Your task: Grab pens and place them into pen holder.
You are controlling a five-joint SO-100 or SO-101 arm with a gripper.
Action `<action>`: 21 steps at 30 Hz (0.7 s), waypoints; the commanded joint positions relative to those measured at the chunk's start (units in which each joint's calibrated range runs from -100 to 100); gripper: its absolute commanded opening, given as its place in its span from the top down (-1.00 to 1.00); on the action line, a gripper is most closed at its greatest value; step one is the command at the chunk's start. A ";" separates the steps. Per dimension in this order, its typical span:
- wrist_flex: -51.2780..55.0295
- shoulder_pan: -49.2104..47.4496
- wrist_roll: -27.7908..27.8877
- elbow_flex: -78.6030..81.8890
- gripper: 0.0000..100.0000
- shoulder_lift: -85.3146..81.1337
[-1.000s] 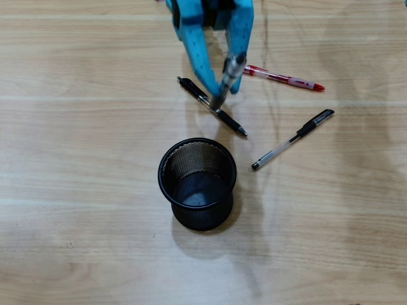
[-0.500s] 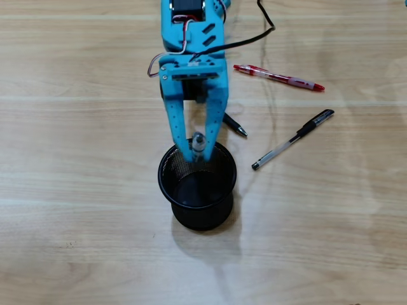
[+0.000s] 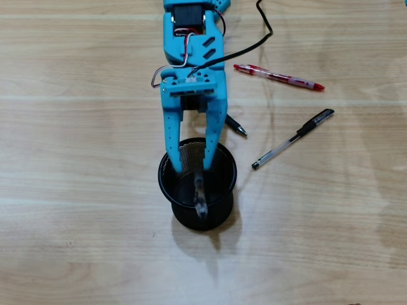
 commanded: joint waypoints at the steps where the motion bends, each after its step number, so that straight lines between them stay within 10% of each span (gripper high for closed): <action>1: 1.28 0.34 0.41 -0.18 0.81 -1.15; 21: 40.09 -3.23 17.01 0.09 0.95 -21.45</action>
